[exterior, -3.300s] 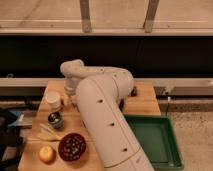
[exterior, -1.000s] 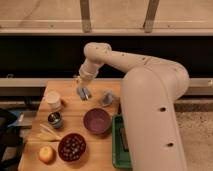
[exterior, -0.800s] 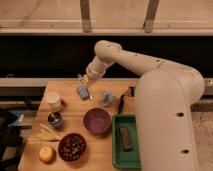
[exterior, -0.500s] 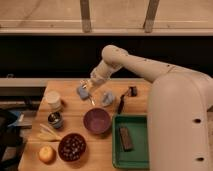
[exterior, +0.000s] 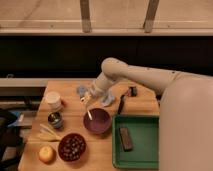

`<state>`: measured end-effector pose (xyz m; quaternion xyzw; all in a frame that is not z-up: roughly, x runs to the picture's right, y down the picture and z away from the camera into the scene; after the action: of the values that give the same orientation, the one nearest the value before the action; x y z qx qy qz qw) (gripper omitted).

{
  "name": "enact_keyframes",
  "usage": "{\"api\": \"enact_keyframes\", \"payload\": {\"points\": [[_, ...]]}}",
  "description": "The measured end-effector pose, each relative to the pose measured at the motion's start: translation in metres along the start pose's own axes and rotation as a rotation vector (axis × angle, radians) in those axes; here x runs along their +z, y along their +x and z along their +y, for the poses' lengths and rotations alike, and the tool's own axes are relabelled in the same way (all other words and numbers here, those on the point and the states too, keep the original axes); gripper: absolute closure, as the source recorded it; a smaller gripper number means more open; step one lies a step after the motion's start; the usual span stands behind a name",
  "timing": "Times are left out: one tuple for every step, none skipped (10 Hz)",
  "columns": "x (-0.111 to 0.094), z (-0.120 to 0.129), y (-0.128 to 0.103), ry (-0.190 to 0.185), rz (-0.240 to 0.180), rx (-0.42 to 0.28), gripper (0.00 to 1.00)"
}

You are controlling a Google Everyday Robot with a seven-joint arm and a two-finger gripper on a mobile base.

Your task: Place fork in purple bowl

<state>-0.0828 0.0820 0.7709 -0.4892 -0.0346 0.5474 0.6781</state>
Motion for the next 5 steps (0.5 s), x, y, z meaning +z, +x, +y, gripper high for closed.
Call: {"api": "enact_keyframes", "payload": {"points": [[0.011,-0.005,0.013,-0.01,0.012,0.042,1.0],[0.016,-0.011,0.027,-0.014,0.021,0.09,1.0],[0.015,-0.018,0.039,-0.012,0.028,0.132,1.0],[0.012,-0.027,0.052,-0.004,0.037,0.18,1.0],[0.009,-0.034,0.064,0.003,0.048,0.217,1.0]]}}
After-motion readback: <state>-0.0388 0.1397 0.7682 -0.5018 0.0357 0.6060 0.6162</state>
